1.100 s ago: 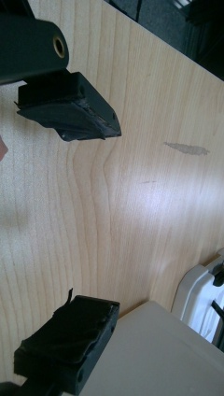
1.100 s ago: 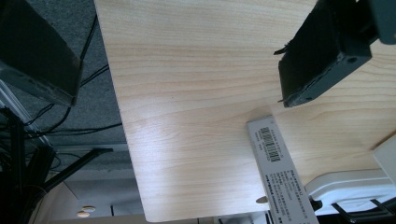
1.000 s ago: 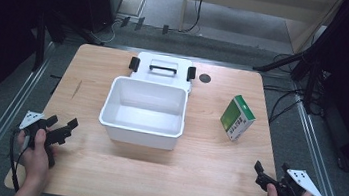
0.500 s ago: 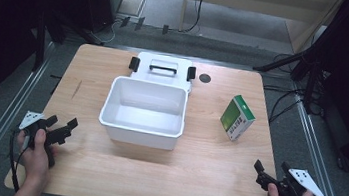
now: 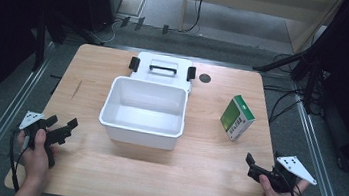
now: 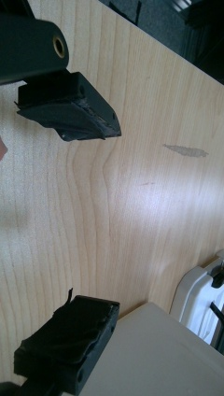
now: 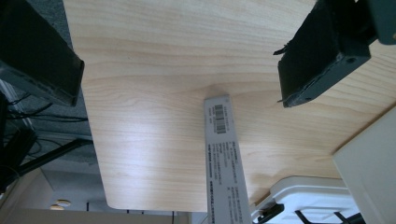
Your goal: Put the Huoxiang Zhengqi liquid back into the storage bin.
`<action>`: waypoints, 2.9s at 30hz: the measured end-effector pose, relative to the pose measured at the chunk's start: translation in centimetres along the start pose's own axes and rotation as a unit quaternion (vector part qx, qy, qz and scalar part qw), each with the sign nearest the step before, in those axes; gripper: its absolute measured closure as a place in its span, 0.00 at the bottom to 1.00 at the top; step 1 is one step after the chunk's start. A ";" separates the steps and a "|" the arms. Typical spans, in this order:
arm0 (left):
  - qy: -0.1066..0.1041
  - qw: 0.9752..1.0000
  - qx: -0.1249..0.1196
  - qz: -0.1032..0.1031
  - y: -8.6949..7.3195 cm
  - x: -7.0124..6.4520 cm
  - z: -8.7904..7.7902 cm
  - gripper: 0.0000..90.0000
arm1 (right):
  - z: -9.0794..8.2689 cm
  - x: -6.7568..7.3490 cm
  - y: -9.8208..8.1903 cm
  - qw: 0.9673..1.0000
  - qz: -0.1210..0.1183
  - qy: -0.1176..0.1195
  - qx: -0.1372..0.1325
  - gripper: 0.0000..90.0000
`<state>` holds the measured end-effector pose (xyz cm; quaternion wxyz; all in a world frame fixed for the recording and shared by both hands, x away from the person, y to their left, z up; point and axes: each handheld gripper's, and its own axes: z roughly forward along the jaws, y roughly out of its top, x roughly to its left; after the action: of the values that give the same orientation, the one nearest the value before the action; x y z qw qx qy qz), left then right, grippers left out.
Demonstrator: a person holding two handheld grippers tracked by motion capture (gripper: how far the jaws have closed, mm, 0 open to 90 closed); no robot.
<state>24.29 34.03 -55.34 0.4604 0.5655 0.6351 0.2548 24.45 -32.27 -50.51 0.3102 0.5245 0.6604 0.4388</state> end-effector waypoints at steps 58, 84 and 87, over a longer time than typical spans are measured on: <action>-0.005 1.000 0.004 -0.003 0.0 0.1 0.1 0.17 | 8.2 4.0 18.6 0.916 -0.140 0.030 0.374 0.14; -0.007 1.000 0.005 -0.003 0.1 0.1 0.1 0.17 | 15.0 5.2 18.9 0.880 -0.106 0.031 0.463 0.57; -0.007 1.000 0.005 -0.003 0.1 0.1 0.1 0.17 | 15.3 5.1 18.7 0.878 -0.106 0.032 0.466 0.63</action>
<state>24.44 34.15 -55.37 0.4631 0.5675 0.6348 0.2461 44.29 -22.24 -39.83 0.0531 0.5206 0.8500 0.0614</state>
